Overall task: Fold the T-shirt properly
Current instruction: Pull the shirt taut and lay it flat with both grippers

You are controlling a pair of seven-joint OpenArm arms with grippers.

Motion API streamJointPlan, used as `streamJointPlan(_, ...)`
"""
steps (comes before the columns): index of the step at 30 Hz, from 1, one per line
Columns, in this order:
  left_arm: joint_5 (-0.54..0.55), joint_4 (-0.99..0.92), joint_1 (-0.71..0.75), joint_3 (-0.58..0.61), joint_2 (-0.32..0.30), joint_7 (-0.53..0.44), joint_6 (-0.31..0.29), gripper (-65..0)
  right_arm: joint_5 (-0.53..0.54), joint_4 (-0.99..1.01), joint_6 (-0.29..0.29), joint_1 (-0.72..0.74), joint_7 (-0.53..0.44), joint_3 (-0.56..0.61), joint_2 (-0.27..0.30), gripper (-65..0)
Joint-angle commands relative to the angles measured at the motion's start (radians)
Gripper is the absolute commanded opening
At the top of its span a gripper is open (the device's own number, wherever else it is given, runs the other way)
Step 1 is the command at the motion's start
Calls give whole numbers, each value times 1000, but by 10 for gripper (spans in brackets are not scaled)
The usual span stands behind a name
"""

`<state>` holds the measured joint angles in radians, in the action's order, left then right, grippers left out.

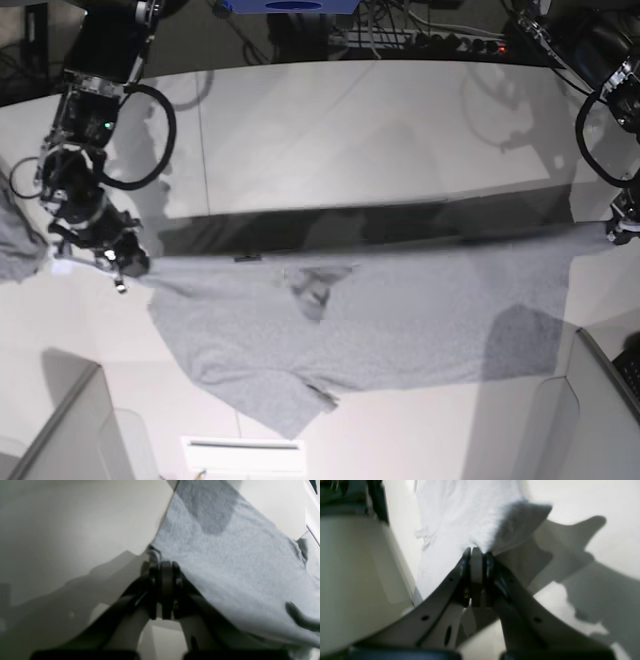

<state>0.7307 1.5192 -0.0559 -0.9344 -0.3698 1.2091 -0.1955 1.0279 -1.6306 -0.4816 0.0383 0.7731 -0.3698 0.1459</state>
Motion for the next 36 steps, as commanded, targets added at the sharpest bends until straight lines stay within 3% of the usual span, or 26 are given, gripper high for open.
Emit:
streamJointPlan(1,-7,17,-9,-18,-33,-28,1,-650,2,-18,4,31,-17,-24,14,-650)
streamJointPlan(4,-10,36,1,-24,-25,28,1,-650,41,-24,-42,1,27,-61,14,-650)
streamJointPlan(8,-6,56,109,-16,5,48,0,-650,114,-26,-7,-97,32,-57,13,-650)
streamJointPlan(15,-13,108,281,-15,73,-24,-2,-650,111,-15,25,-234,-31,-56,17,-650)
streamJointPlan(18,-13,108,325,-15,73,-31,-2,-650,85,-10,93,-272,-40,-56,19,-650)
streamJointPlan(21,-13,109,357,-19,73,-31,-3,-650,21,-15,123,-295,-39,-56,14,-650)
streamJointPlan(36,-13,108,476,-22,79,-33,-5,-650,-4,-63,152,-443,-45,-57,13,-650)
